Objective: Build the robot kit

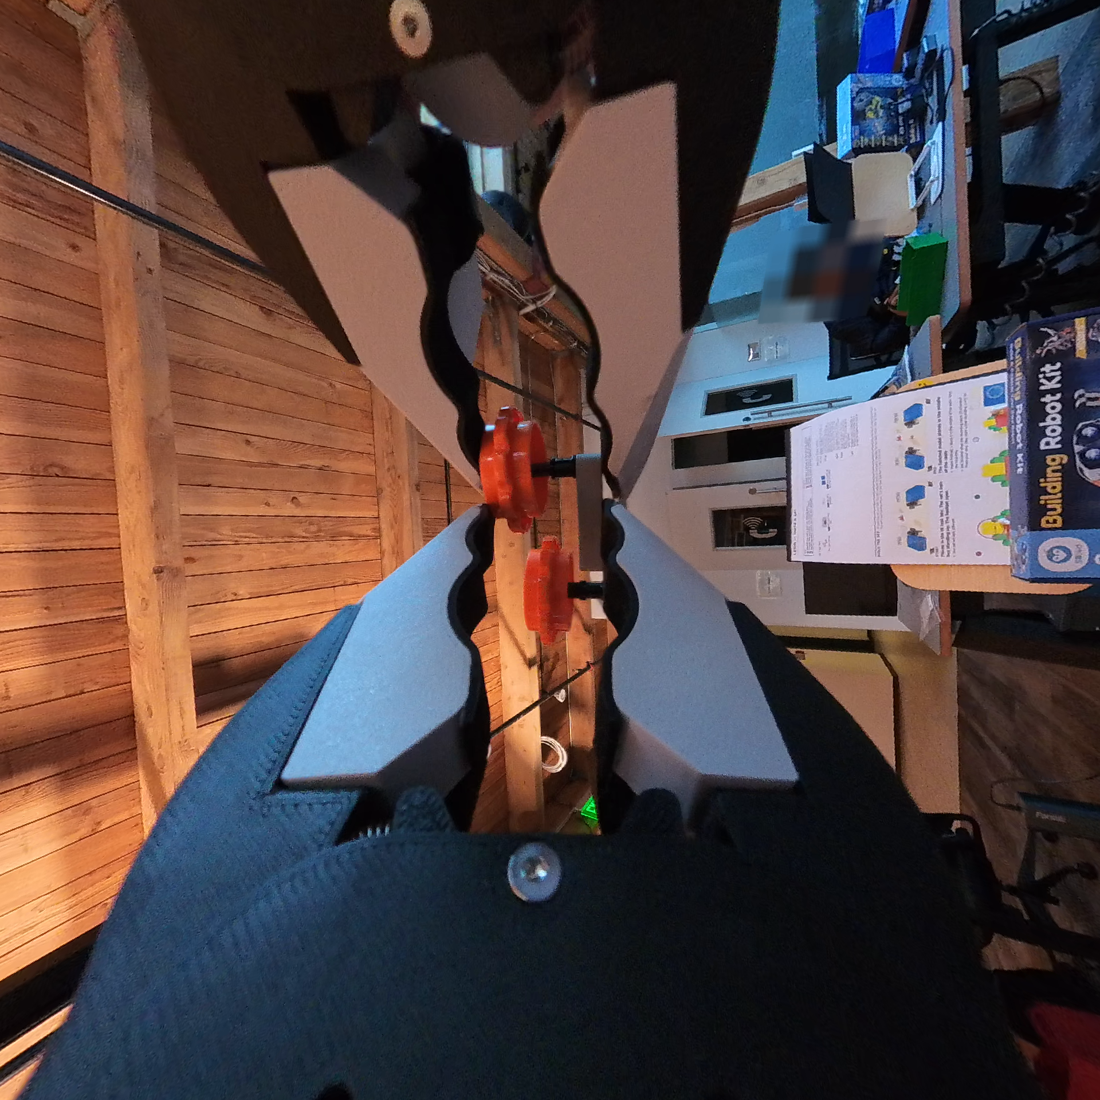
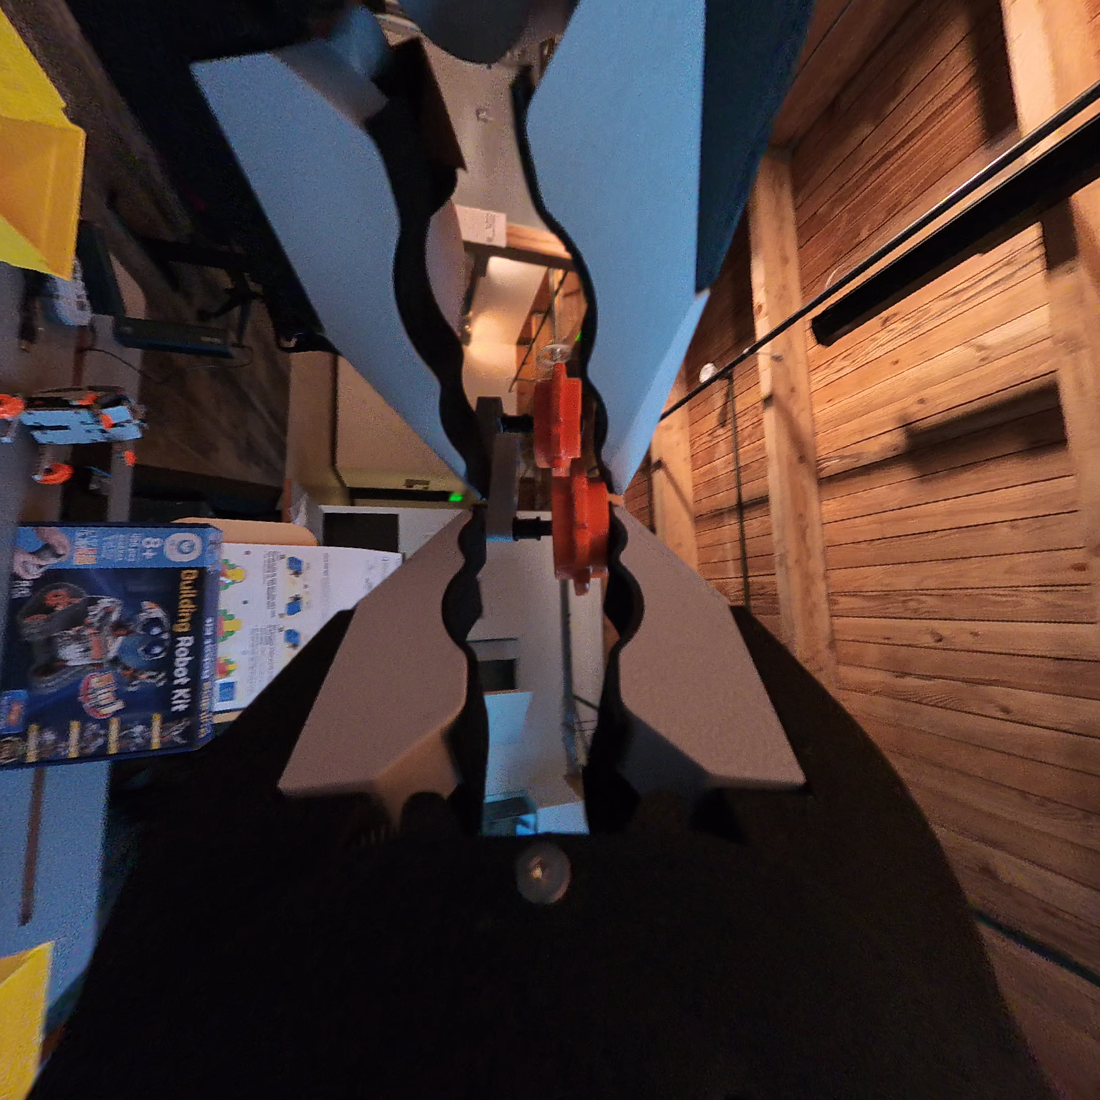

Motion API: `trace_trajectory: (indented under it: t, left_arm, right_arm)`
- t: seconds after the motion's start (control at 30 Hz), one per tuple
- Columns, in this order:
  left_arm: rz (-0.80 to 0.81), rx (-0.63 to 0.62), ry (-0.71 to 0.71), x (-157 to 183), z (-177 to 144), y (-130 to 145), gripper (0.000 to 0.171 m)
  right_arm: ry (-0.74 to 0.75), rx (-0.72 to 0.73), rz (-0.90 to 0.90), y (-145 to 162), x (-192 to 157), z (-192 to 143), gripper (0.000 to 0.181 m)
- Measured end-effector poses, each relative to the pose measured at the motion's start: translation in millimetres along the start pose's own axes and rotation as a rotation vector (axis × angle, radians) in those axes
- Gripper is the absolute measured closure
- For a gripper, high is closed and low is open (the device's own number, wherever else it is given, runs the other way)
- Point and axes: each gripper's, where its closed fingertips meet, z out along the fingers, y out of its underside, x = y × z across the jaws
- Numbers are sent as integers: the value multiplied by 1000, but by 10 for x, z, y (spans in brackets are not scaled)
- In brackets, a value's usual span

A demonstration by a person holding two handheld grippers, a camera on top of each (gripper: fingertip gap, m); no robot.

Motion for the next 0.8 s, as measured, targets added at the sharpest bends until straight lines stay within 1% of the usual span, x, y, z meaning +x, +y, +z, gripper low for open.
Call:
trace_trajectory:
  t: [0.3,0.5,0.7,0.8]
  left_arm:
    - [24,-31,-37,-60,12,23,139]
    - [44,-43,-51,-59,36,13,140]
    - [48,-35,-46,-50,38,-1,139]
    - [42,-35,-32,-31,43,1,139]
  right_arm:
    - [69,-7,15,33,82,3,142]
    - [80,-55,10,121,94,17,141]
    - [97,-62,-23,121,87,-3,142]
    - [79,-62,-22,126,64,7,143]
